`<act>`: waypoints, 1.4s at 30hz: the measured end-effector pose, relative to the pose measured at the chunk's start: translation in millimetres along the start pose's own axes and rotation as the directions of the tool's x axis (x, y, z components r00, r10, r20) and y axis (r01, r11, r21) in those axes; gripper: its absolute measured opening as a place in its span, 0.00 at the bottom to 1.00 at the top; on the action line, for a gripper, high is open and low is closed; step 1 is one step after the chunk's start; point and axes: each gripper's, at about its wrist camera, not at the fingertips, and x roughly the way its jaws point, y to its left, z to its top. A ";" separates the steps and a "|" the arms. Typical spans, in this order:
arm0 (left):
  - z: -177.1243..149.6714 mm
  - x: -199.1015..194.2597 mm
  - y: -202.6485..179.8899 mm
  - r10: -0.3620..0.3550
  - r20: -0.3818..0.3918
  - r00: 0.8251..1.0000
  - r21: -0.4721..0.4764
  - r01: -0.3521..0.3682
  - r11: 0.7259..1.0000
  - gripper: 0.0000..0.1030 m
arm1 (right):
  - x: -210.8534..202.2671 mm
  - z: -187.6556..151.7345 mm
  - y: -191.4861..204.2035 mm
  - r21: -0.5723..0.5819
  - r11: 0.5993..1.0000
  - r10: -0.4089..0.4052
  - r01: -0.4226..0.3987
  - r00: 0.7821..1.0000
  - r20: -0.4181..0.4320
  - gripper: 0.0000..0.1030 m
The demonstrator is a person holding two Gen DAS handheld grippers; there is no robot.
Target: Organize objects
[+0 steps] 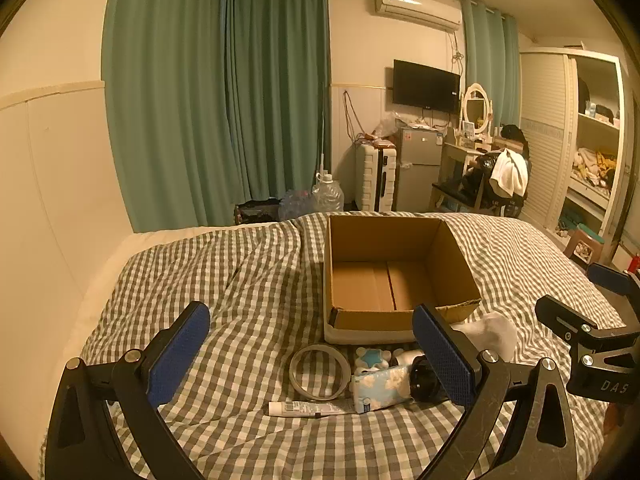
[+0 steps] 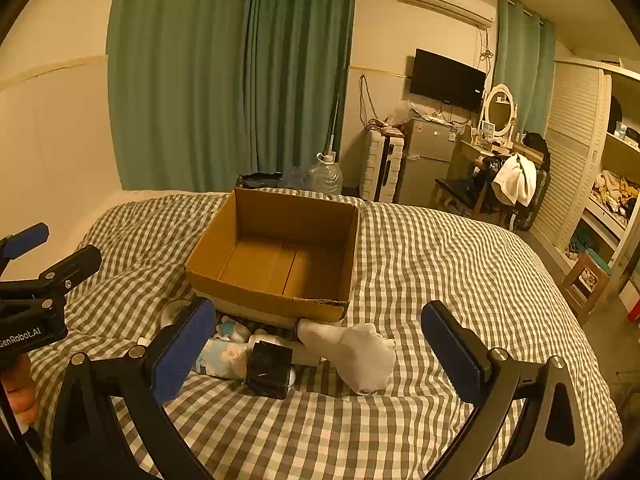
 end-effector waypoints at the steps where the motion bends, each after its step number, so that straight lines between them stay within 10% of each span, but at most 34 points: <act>1: -0.4 -0.1 -0.6 -0.001 0.000 1.000 0.000 0.001 1.000 1.00 | -0.2 0.0 0.3 -0.002 1.000 0.001 -0.001 1.000 0.001 1.00; 42: -2.7 6.9 -6.0 -0.013 -0.024 1.000 0.016 0.013 1.000 1.00 | 0.5 4.2 -6.0 -0.017 0.999 -0.032 0.032 0.999 -0.020 1.00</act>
